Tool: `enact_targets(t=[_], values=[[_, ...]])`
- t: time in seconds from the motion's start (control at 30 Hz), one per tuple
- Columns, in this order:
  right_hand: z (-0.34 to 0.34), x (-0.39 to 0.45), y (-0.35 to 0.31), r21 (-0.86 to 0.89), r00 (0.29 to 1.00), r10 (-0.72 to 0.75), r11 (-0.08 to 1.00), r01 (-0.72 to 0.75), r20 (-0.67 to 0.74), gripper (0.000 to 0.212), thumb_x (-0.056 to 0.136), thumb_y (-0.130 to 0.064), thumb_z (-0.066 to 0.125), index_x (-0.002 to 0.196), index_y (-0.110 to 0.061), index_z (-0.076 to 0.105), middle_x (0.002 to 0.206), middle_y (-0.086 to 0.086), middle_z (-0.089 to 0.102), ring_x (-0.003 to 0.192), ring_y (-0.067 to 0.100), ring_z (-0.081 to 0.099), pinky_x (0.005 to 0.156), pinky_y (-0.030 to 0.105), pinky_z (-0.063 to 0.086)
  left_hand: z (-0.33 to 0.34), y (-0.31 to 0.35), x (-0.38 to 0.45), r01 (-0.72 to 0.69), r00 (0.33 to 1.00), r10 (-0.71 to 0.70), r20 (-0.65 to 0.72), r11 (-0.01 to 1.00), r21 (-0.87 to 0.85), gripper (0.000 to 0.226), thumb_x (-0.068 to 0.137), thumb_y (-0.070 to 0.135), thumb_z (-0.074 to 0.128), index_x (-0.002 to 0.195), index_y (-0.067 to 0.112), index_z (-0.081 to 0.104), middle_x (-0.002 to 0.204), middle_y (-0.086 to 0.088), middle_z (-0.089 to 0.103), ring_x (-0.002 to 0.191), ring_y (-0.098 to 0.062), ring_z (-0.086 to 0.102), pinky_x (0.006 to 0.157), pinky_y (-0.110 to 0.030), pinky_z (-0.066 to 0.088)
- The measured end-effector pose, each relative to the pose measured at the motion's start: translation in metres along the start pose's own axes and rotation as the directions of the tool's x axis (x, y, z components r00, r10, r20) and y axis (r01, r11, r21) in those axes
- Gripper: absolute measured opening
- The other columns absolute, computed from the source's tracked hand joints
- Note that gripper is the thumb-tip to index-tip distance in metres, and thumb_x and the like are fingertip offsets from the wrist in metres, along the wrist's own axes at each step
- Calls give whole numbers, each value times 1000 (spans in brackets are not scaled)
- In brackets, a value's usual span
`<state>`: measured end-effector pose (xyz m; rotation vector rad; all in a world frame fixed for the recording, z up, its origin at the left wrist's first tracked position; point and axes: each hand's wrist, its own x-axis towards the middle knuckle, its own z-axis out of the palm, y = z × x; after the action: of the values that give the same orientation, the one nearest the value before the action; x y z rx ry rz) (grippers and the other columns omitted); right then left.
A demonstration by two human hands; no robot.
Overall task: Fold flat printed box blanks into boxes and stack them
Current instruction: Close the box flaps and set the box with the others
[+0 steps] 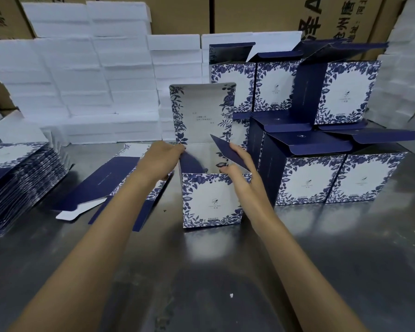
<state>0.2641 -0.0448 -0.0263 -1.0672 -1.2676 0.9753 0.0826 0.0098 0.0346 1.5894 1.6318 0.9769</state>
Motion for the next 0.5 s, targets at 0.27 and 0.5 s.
enact_targets(t=[0.27, 0.5], values=[[-4, 1, -3, -63, 999, 20, 998, -17, 37, 66, 70, -89, 56, 132, -66, 48, 131, -43, 52, 120, -21, 48, 98, 18, 38, 12, -16, -6, -90, 983, 48, -179, 969, -231, 30, 93, 27, 61, 69, 14, 49, 64, -3, 49, 54, -14, 47, 52, -23, 44], [-15, 7, -10, -6, 997, 83, 997, -83, 3, 37, 92, -33, 72, 129, -32, 65, 122, -16, 65, 96, -18, 63, 80, 4, 48, 34, -37, -29, -101, 993, 21, -115, 648, -755, 13, 77, 27, 72, 81, 35, 62, 102, -6, 62, 90, -22, 63, 85, -43, 46]])
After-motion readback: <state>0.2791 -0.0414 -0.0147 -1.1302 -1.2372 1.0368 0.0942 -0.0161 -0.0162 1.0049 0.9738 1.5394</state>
